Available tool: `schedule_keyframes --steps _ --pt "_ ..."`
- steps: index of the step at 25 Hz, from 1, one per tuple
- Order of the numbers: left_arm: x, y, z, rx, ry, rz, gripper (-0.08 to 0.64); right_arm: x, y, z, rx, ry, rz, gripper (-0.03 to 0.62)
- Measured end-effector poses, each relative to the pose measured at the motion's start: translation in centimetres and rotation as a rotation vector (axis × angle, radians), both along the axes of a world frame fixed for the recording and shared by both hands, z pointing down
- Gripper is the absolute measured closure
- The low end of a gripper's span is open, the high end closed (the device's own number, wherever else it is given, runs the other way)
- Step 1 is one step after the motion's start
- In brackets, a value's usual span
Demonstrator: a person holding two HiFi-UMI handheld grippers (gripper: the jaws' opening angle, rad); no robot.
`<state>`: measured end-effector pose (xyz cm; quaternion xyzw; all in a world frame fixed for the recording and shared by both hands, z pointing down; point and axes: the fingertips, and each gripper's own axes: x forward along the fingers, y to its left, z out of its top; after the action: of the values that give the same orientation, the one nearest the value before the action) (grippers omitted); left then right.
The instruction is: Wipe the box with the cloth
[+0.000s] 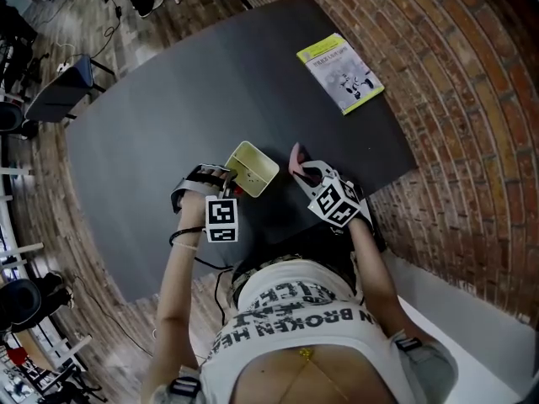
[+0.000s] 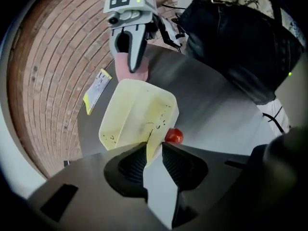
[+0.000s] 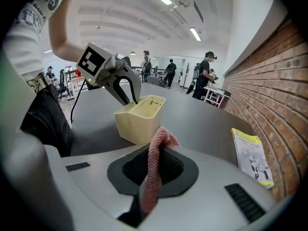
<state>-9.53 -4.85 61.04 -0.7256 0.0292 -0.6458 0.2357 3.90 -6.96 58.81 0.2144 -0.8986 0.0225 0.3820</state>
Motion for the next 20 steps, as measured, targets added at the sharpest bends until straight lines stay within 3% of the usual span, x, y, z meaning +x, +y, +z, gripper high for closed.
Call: schedule_keyframes --steps 3,7,12,17,20 --pt "0.0 0.1 0.1 0.011 -0.037 0.043 0.48 0.0 0.0 0.1 -0.002 0.001 -0.005 0.575" --pt "0.2 0.5 0.2 -0.04 -0.02 -0.021 0.499 -0.2 0.0 0.3 -0.005 0.005 -0.007 0.574" --pt "1.9 1.7 -0.2 -0.145 0.07 -0.168 0.523 -0.5 -0.4 0.2 -0.001 0.004 -0.012 0.575" --pt "4.1 2.3 -0.3 -0.229 0.21 -0.32 0.536 -1.2 -1.2 0.1 0.014 0.003 -0.055 0.575" --pt "4.6 2.1 -0.3 -0.269 0.259 -0.37 0.537 -1.6 -2.1 0.1 0.032 0.016 -0.099 0.574"
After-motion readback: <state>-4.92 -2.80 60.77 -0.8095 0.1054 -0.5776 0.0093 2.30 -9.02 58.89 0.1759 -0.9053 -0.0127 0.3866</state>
